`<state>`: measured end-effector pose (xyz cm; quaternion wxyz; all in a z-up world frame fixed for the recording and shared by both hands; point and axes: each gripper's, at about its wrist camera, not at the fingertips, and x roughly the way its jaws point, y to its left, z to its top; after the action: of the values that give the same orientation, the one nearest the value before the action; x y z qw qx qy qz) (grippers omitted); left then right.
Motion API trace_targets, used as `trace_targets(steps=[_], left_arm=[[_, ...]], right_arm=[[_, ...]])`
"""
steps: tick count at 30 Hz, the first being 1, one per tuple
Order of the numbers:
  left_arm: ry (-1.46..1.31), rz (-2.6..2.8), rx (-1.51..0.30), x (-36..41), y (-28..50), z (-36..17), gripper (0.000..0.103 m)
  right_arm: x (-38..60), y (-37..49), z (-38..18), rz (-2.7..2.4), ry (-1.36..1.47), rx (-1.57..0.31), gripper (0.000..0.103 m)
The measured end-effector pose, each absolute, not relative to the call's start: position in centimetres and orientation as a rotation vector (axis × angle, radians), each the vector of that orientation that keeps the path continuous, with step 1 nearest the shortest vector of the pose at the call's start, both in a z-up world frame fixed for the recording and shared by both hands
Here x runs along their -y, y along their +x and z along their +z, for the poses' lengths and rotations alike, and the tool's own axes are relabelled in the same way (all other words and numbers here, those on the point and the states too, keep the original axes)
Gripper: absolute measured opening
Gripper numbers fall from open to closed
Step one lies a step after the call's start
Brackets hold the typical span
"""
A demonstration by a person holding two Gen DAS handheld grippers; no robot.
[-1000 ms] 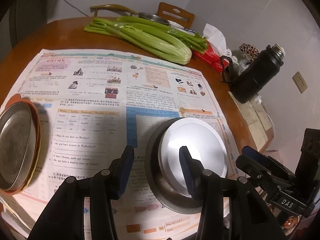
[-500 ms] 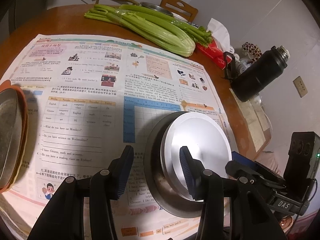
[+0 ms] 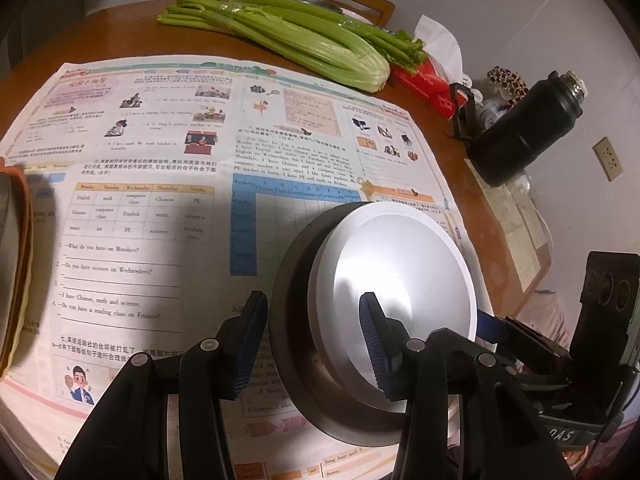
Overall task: Organize plates and bowls
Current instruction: 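Grasp the steel bowl rim with the left tool while the right tool holds it, then carry the nested bowl stack with both tools over the plate stack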
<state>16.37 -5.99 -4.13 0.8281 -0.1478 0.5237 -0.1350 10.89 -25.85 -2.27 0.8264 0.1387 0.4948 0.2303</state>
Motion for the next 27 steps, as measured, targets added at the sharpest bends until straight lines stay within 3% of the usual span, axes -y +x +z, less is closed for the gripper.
trace_targets(steps=[27], left_arm=[[-0.312,-0.317,-1.152,7.0,16.4,-5.5,0.049]], right_arm=[[25.2,10.6,-2.7,0.516,0.276,-1.036,0.067]])
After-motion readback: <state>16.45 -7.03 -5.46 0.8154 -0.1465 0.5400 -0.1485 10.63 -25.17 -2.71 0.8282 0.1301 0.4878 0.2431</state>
